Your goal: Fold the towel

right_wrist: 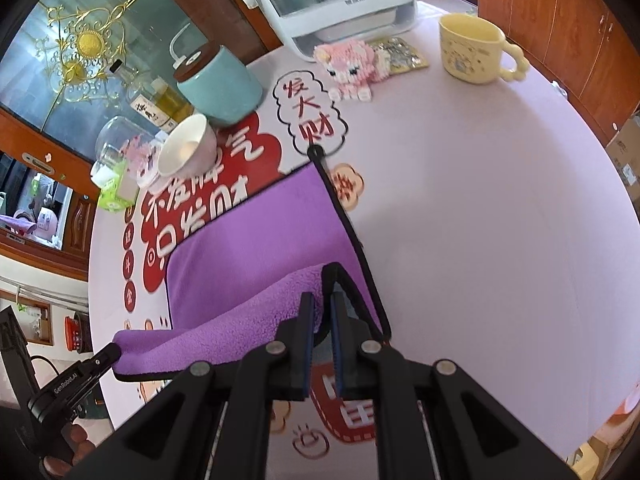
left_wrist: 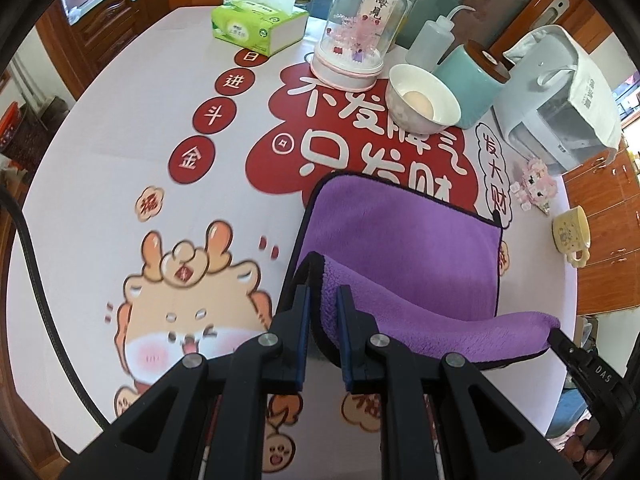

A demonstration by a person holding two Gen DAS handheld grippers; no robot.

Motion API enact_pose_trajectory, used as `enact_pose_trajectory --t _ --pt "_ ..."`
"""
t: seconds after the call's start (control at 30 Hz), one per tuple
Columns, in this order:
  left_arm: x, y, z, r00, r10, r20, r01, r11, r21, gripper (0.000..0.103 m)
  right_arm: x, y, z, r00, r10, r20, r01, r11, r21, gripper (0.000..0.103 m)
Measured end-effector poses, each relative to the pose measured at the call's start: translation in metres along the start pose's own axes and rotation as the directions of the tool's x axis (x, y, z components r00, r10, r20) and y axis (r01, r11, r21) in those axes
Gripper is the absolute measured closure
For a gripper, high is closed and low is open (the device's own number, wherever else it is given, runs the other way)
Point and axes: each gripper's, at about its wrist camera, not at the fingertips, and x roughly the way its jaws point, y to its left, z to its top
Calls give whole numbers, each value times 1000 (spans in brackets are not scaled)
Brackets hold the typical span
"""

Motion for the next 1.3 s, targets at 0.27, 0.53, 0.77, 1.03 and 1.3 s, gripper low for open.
enact_pose_trajectory --t 0.27,0.53,0.77,1.03,1.3 --pt "36 3 24 1000 -26 -18 25 999 -21 92 25 12 27 999 4 42 -3 1000 -29 95" --pt "63 -2 43 998 -58 11 58 998 -16 92 53 13 40 995 -4 97 10 998 -61 95" --pt "77 1 47 996 -75 40 76 997 -31 80 66 11 47 987 33 158 -19 996 -84 91" --pt "64 8 42 992 -95 78 99 994 -38 56 58 8 45 975 76 208 -58 994 -92 66" --pt "31 10 31 981 -122 153 125 992 -12 49 37 8 35 963 119 243 -97 990 -100 58"
